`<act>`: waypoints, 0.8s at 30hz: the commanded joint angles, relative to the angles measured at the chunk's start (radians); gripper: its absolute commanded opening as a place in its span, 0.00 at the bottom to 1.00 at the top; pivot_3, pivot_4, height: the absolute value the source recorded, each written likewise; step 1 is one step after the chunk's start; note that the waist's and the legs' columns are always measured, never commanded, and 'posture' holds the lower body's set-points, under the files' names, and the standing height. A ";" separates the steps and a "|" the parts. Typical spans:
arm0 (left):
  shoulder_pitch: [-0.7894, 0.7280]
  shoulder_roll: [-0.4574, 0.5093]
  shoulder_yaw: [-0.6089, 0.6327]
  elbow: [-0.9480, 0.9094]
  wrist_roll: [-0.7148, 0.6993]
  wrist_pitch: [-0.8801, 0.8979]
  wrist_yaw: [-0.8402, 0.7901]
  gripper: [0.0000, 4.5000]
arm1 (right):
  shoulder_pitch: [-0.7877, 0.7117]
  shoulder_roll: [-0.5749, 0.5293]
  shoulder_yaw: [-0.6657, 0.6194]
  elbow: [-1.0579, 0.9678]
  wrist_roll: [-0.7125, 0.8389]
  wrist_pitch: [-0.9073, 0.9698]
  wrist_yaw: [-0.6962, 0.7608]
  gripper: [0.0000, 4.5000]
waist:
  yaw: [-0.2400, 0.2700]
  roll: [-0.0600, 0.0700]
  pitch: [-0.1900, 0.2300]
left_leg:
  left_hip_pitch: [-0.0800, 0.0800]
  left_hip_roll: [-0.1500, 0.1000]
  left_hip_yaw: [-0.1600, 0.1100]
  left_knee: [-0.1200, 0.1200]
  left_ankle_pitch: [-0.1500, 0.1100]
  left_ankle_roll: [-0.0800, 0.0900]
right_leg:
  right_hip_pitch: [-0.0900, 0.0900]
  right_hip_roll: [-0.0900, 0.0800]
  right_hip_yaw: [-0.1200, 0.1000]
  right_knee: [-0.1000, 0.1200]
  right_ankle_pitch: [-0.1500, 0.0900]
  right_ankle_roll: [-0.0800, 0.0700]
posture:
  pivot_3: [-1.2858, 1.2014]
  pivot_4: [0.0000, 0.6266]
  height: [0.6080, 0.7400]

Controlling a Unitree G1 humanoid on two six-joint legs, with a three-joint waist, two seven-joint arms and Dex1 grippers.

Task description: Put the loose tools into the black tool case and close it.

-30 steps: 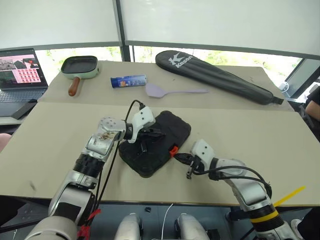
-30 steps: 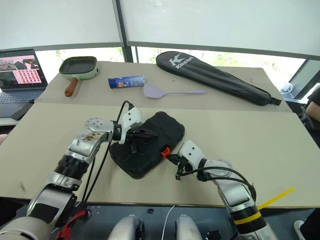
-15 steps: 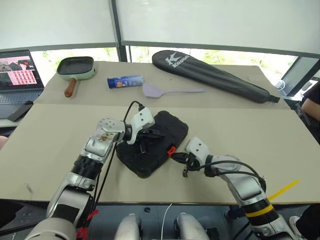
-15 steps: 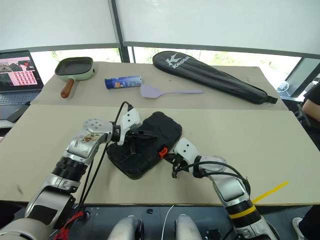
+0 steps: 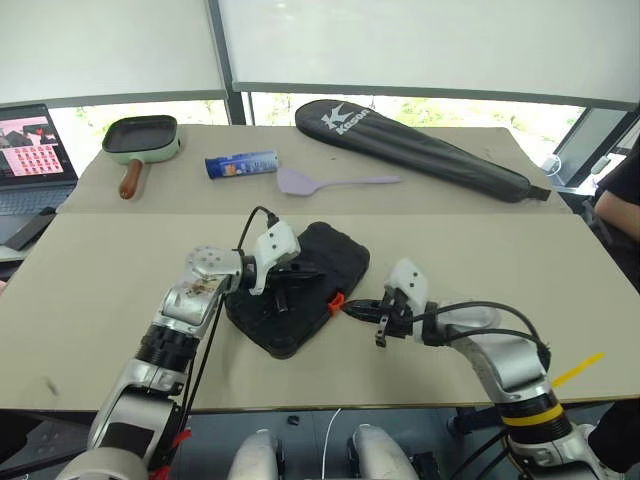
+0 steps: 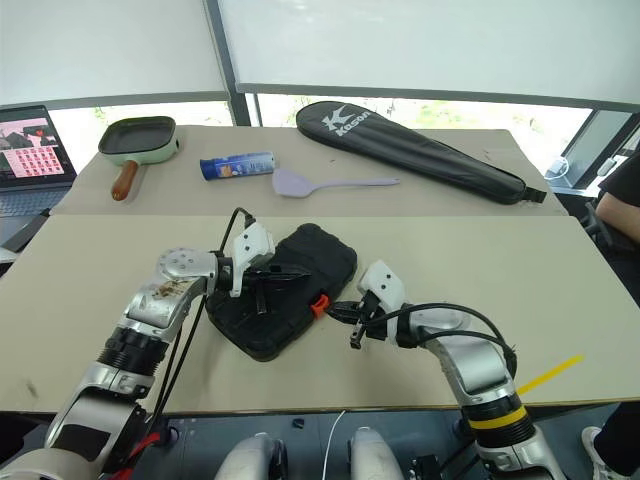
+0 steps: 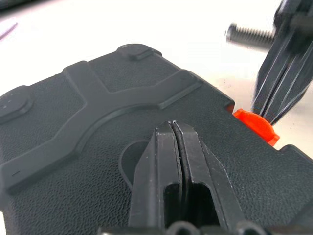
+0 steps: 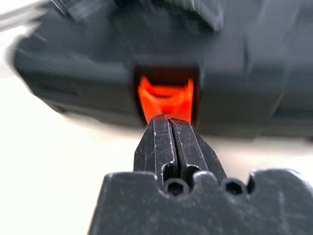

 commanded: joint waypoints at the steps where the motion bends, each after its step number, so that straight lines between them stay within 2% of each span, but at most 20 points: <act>1: 0.126 0.051 0.068 0.013 -0.063 -0.045 -0.048 0.02 | 0.076 -0.084 -0.040 -0.033 0.000 -0.108 0.061 0.01 | 0.000 0.001 0.000 | 0.000 0.000 0.000 -0.001 0.000 0.000 | -0.001 0.000 0.000 0.000 0.000 0.000 | 0.52 0.24 1.00; 5: 0.197 0.108 0.208 -0.075 -0.169 -0.095 -0.069 0.24 | 0.169 -0.147 -0.107 -0.022 0.011 -0.272 0.115 0.00 | 0.000 0.001 0.000 | 0.000 0.000 0.001 -0.009 0.000 0.000 | -0.003 0.000 0.001 -0.002 0.000 -0.004 | 0.52 0.24 1.00; 9: 0.353 0.227 0.378 -0.169 -0.241 -0.074 -0.059 0.55 | 0.283 -0.189 -0.223 0.010 0.092 -0.405 0.223 0.00 | 0.001 0.001 0.002 | -0.001 0.000 0.000 -0.013 0.000 0.000 | -0.005 0.000 0.000 -0.005 0.000 -0.004 | 0.52 0.24 1.00; 13: 0.535 0.315 0.483 -0.176 -0.229 -0.096 -0.060 0.85 | 0.324 -0.205 -0.291 0.037 0.116 -0.466 0.232 0.00 | 0.010 -0.002 0.004 | -0.002 0.000 0.002 -0.014 0.000 0.000 | -0.006 -0.004 0.000 -0.006 -0.001 -0.003 | 0.52 0.24 1.00; 14: 0.580 0.326 0.510 -0.174 -0.219 -0.109 -0.045 0.94 | 0.333 -0.203 -0.310 0.041 0.126 -0.482 0.235 0.14 | 0.011 -0.002 0.005 | -0.002 -0.001 0.002 -0.014 0.000 0.000 | -0.005 -0.006 0.000 -0.006 -0.001 -0.003 | 0.52 0.24 1.00; 15: 0.615 0.334 0.531 -0.170 -0.214 -0.118 -0.031 1.00 | 0.344 -0.207 -0.321 0.045 0.133 -0.492 0.243 0.17 | 0.014 -0.002 0.006 | -0.002 -0.001 0.003 -0.014 0.000 0.000 | -0.006 -0.007 0.000 -0.007 -0.001 -0.003 | 0.52 0.24 1.00; 16: 0.650 0.338 0.552 -0.168 -0.205 -0.134 -0.016 1.00 | 0.357 -0.214 -0.330 0.055 0.129 -0.518 0.257 0.27 | 0.015 -0.003 0.007 | -0.003 -0.001 0.003 -0.014 0.000 0.000 | -0.006 -0.007 0.000 -0.008 -0.001 -0.003 | 0.52 0.24 1.00; 20: 0.756 0.324 0.627 -0.177 -0.180 -0.165 0.068 1.00 | 0.383 -0.224 -0.367 0.151 0.066 -0.694 0.270 0.56 | 0.037 -0.011 0.010 | -0.010 0.000 0.003 -0.014 0.000 -0.001 | -0.014 -0.007 -0.002 -0.008 -0.001 -0.003 | 0.52 0.24 1.00; 23: 0.787 0.307 0.640 -0.197 -0.173 -0.221 0.094 1.00 | 0.372 -0.219 -0.382 0.201 0.058 -0.753 0.252 0.78 | 0.046 -0.010 0.010 | -0.014 0.000 0.003 -0.013 0.000 -0.001 | -0.016 -0.008 -0.002 -0.007 0.000 -0.003 | 0.52 0.24 1.00; 24: 0.793 0.299 0.644 -0.211 -0.178 -0.223 0.105 1.00 | 0.372 -0.219 -0.383 0.210 0.059 -0.767 0.251 0.89 | 0.047 -0.010 0.010 | -0.014 0.000 0.003 -0.013 0.000 -0.001 | -0.016 -0.008 -0.002 -0.007 0.000 -0.003 | 0.52 0.24 1.00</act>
